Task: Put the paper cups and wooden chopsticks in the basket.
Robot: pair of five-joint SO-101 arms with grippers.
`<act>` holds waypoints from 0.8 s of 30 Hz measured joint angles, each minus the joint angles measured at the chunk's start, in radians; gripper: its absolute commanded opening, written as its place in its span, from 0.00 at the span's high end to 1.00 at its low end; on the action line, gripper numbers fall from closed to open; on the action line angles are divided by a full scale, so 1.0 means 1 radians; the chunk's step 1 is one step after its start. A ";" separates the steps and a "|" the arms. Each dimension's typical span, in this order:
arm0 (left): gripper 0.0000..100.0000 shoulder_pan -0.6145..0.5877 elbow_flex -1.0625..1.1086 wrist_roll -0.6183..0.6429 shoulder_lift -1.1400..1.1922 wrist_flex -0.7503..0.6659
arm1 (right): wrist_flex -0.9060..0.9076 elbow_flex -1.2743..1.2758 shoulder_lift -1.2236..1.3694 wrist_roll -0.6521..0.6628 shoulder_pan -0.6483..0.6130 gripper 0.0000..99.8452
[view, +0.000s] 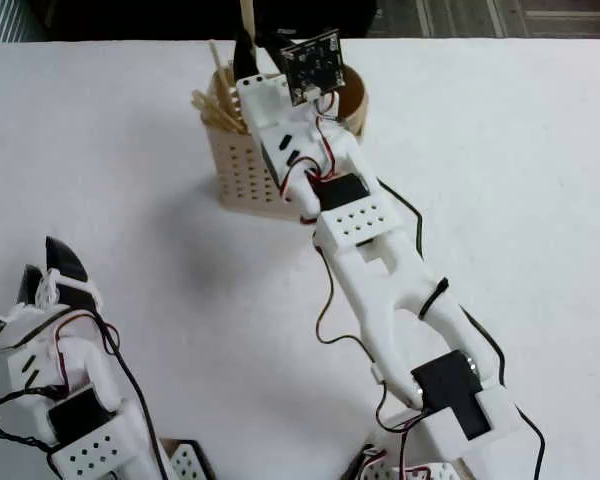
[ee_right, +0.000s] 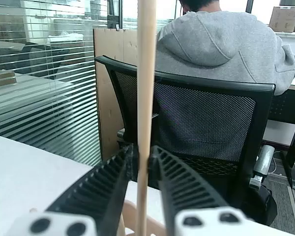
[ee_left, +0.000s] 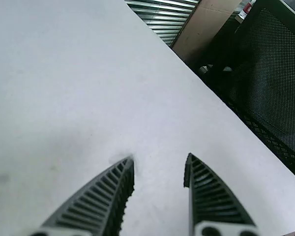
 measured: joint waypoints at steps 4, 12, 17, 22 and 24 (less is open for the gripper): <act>0.82 0.000 0.000 0.000 0.000 0.000 | 0.100 0.009 -0.037 0.000 0.000 0.85; 0.82 0.000 0.000 0.000 0.000 0.000 | 0.374 0.009 -0.313 0.000 -0.011 0.97; 0.83 0.000 0.000 0.000 0.000 0.000 | 0.586 0.094 -0.514 0.000 -0.018 0.98; 0.83 0.000 0.000 0.000 0.000 0.000 | 0.729 0.245 -0.763 0.000 -0.041 0.98; 0.83 0.000 0.000 0.000 0.000 0.000 | 0.758 0.319 -0.868 0.000 -0.040 0.98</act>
